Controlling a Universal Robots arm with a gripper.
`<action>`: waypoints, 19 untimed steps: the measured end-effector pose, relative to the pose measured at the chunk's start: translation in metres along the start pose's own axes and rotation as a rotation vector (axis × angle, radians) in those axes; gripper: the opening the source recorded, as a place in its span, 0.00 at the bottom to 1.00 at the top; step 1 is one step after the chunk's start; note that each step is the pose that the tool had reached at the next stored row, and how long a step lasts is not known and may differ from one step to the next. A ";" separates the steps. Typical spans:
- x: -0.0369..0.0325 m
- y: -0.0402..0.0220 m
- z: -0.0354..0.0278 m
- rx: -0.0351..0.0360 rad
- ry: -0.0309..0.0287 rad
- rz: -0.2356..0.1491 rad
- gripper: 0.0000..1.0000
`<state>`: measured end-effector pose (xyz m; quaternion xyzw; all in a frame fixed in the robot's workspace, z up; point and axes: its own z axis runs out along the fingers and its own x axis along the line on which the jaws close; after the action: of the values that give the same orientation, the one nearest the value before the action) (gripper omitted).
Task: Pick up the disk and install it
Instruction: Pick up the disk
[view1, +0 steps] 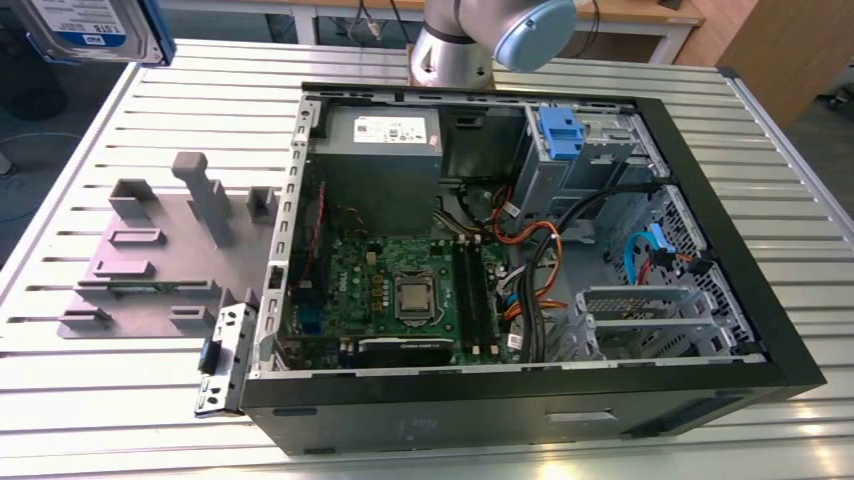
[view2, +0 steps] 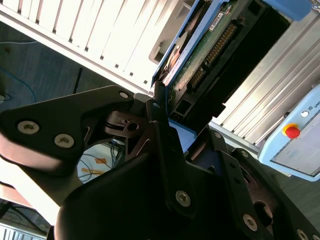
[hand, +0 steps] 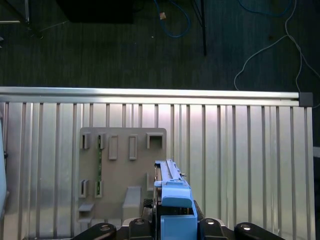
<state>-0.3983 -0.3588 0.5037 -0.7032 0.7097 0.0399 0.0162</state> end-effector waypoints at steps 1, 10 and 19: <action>0.0000 -0.0002 0.0000 0.0001 -0.0001 0.000 0.37; 0.0000 -0.0024 -0.0001 0.0001 0.0000 0.000 0.37; 0.0000 -0.0050 -0.0001 0.0001 0.0000 0.000 0.37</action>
<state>-0.3933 -0.3589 0.5036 -0.7032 0.7097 0.0398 0.0163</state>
